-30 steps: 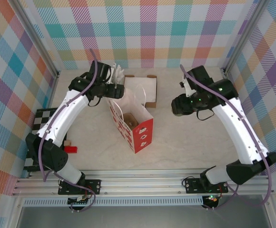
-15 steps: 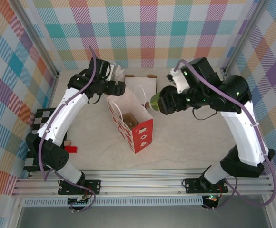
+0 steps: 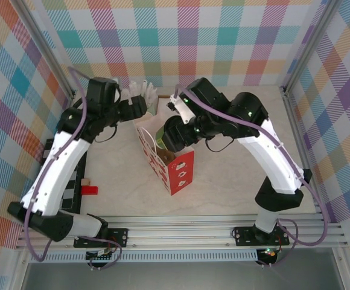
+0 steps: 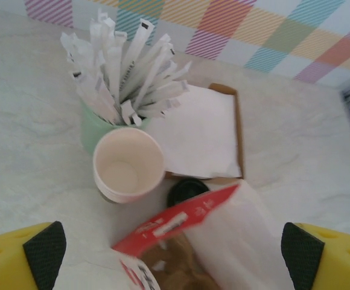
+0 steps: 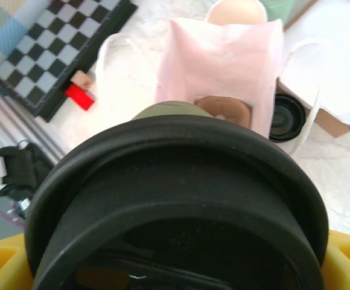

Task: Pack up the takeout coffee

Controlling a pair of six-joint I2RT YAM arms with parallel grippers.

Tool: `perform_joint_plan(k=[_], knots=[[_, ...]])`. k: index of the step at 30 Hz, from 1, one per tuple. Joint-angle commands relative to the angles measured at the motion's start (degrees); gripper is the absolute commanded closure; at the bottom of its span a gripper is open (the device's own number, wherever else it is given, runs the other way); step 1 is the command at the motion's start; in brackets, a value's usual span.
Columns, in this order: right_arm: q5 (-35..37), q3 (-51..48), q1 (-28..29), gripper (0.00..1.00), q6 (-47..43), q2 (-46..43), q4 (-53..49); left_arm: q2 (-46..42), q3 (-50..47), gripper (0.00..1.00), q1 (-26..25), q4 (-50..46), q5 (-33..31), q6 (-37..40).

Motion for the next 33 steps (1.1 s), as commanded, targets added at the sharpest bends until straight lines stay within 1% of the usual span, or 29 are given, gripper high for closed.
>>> perform_joint_plan(k=[1,3,5,7,9,10,11,13,15,16,17,20,22,23,26,29,33], knots=[[3.93,1.81,0.11,0.52,2.45,1.77,-1.15,-3.31,-2.32,0.08,-1.92,-2.06,2.57,-9.13],[3.24,2.39,0.15,0.52,2.94,3.02,-1.47,-4.92,-2.15,0.08,-4.53,-5.02,-0.74,-11.22],[2.05,3.41,0.23,0.52,3.55,4.25,-1.56,-6.35,-2.58,0.09,-6.82,-6.3,-1.92,-13.17],[0.34,4.14,0.49,0.52,3.99,5.14,-1.16,-7.29,-4.14,0.1,-8.96,-5.54,-0.45,-14.6],[-0.59,4.37,0.88,0.52,4.36,5.73,-0.63,-6.73,-5.38,0.11,-10.59,-4.94,2.82,-15.18],[-0.77,4.37,1.03,0.52,4.53,5.93,-0.51,-6.1,-5.57,0.13,-11.08,-5.27,4.3,-15.16],[-0.72,4.37,1.18,0.52,4.62,6.17,-0.59,-5.64,-5.5,0.17,-11.4,-5.99,4.42,-15.45],[0.37,4.36,1.45,0.52,4.97,6.67,-1.14,-5.81,-5.9,0.3,-11.8,-7.69,2.02,-15.77],[1.8,4.35,1.66,0.52,5.33,7.23,-1.95,-7.7,-7.26,0.43,-11.83,-8.33,-1.51,-16.76],[2.4,4.32,1.83,0.52,5.57,7.55,-2.18,-8.96,-7.99,0.48,-11.83,-8.11,-2.02,-17.03],[2.47,4.31,1.9,0.52,5.82,7.83,-2.29,-9.94,-8.62,0.54,-11.78,-7.98,-2.04,-17.14],[1.29,3.88,2.13,0.52,6.68,8.78,-1.6,-11.95,-11.42,0.76,-11.82,-7.36,-0.95,-17.85],[1.37,3.77,2.39,0.52,7.07,9.85,-1.07,-12.46,-13.22,0.95,-11.83,-7.08,-0.39,-18.42],[2.06,3.75,2.54,0.52,7.39,10.37,-0.95,-12.71,-13.79,1.0,-11.83,-6.96,-0.28,-18.55],[4.5,3.7,2.63,0.53,8.73,12.02,-1.11,-13.18,-14.79,1.0,-11.8,-6.86,-0.53,-18.42],[4.01,3.71,2.62,0.52,8.81,13.33,-0.92,-12.87,-14.76,1.0,-11.83,-7.15,-0.17,-16.62],[6.36,3.15,2.63,0.52,8.81,14.81,-2.15,-12.54,-14.47,1.0,-11.74,-8.58,-1.85,-15.77]])
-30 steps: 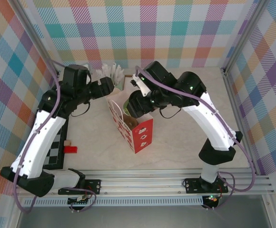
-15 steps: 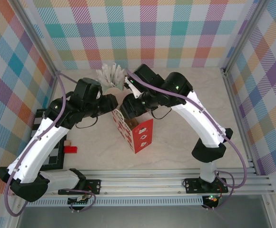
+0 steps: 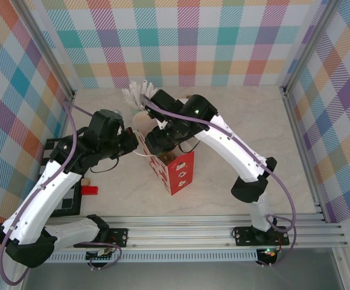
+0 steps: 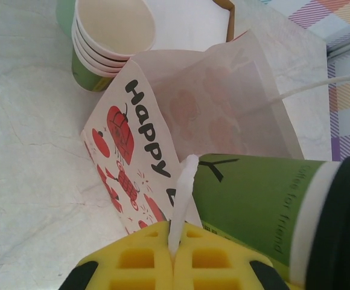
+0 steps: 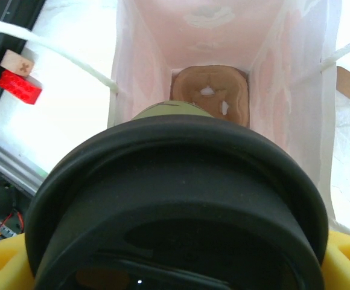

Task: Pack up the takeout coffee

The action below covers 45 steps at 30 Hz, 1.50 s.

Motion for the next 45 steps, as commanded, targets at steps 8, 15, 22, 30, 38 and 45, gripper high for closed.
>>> perform_joint_plan(k=[8,15,22,30,38,45], knots=[[-0.11,-3.73,-2.27,0.51,0.93,0.08,-1.51,-1.72,-0.99,1.0,-0.29,-2.6,-0.95,3.55],[4.82,-5.86,-2.75,0.52,1.13,0.5,-3.03,-2.23,-1.07,1.0,-0.29,-0.82,1.27,5.28],[1.89,-6.54,-2.73,0.52,0.47,2.71,-1.77,-4.09,-3.31,0.98,-0.29,8.36,10.47,6.76],[0.92,-10.56,-2.7,0.53,0.53,2.34,-0.71,-3.1,4.97,0.09,5.82,0.43,4.24,18.23],[-1.96,-17.13,-2.78,0.54,-2.41,-1.2,2.97,10.39,12.11,0.07,14.1,2.28,3.75,37.2],[-1.61,-20.15,-2.83,0.54,-5.85,-4.52,0.55,20.7,17.26,0.09,14.56,4.92,14.06,45.91]])
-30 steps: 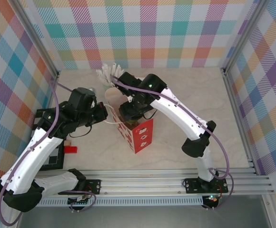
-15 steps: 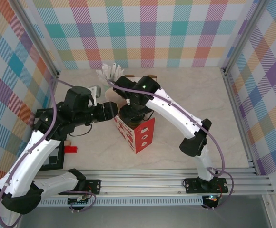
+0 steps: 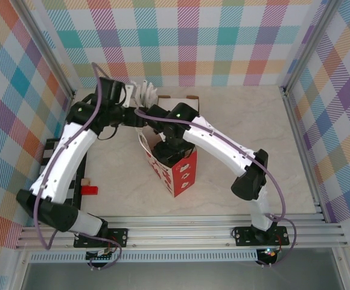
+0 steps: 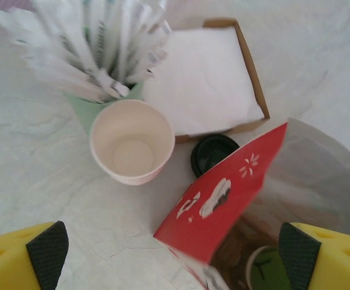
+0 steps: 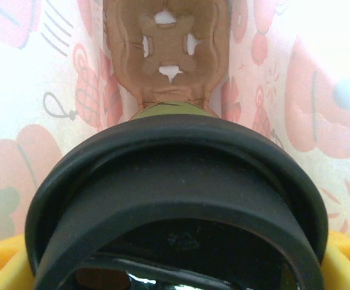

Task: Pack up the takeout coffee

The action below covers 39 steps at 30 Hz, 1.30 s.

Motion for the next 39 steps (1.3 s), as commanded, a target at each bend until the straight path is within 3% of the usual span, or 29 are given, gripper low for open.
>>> perform_joint_plan(k=[1,8,15,24,27,32,39], knots=[[-0.48,-0.96,-0.15,0.54,-2.77,-4.49,-2.37,0.54,2.19,0.1,0.59,1.49,8.18,7.32],[-0.2,-5.7,-1.53,0.54,-5.19,-7.6,-2.09,-1.93,-3.71,0.1,0.54,3.89,18.68,10.54],[-2.36,-8.67,-1.92,0.55,-5.5,-9.16,0.38,-1.25,-6.21,0.09,0.34,3.4,19.26,13.45],[-3.31,-10.87,-1.93,0.55,-3.65,-10.39,2.07,5.6,-1.44,0.11,0.01,2.76,16.71,16.26],[-3.93,-11.69,-1.91,0.55,-3.15,-10.67,2.48,7.55,0.15,0.2,0.01,1.86,18.53,16.95],[-3.93,-12.09,-2.0,0.56,-2.26,-10.74,1.58,8.38,0.34,0.53,0.01,2.35,20.94,16.48],[-4.47,-10.5,-2.34,0.56,-0.37,-8.27,-1.88,5.29,-2.93,0.82,0.01,5.34,21.81,14.89]])
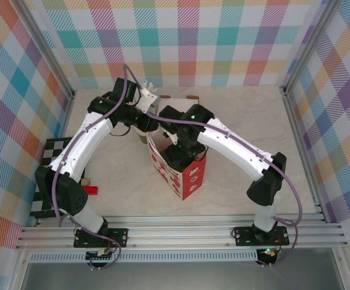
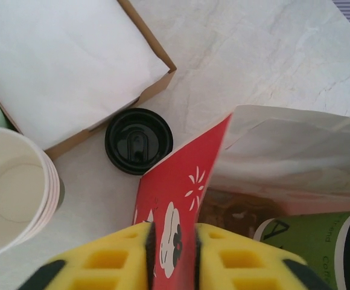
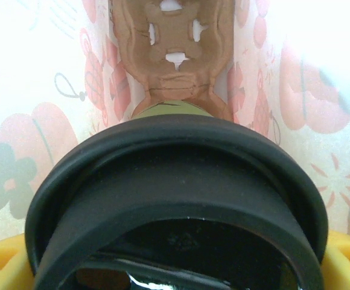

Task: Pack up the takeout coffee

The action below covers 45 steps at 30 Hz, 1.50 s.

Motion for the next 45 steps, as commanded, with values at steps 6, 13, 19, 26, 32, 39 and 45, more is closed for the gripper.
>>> perform_joint_plan(k=[6,13,19,26,32,39,45], knots=[[-2.66,4.68,-1.28,0.56,2.68,4.25,-7.42,-2.77,-1.29,1.0,-0.08,2.11,-0.27,-2.3],[-2.8,3.87,-1.63,0.57,2.23,5.57,-4.87,-0.96,0.87,1.0,-0.63,-1.13,0.84,-4.2],[-4.34,2.57,-1.8,0.58,0.52,7.3,-3.04,-2.82,-3.12,1.0,-0.69,3.65,-1.12,-7.04],[-2.62,1.5,-1.81,0.58,0.29,7.94,-5.07,-2.64,-2.28,1.0,-0.69,3.58,-1.43,-10.05],[-3.33,1.25,-1.88,0.57,0.88,8.79,-5.2,-2.28,-1.09,1.0,-0.72,3.32,0.5,-10.68],[-3.91,0.94,-2.49,0.57,-0.13,9.91,-5.28,-1.91,-1.62,1.0,-0.61,3.69,2.63,-10.88],[-3.95,0.14,-3.03,0.58,-0.87,10.77,-4.02,-2.36,-2.41,1.0,-0.52,4.3,4.43,-10.86]])
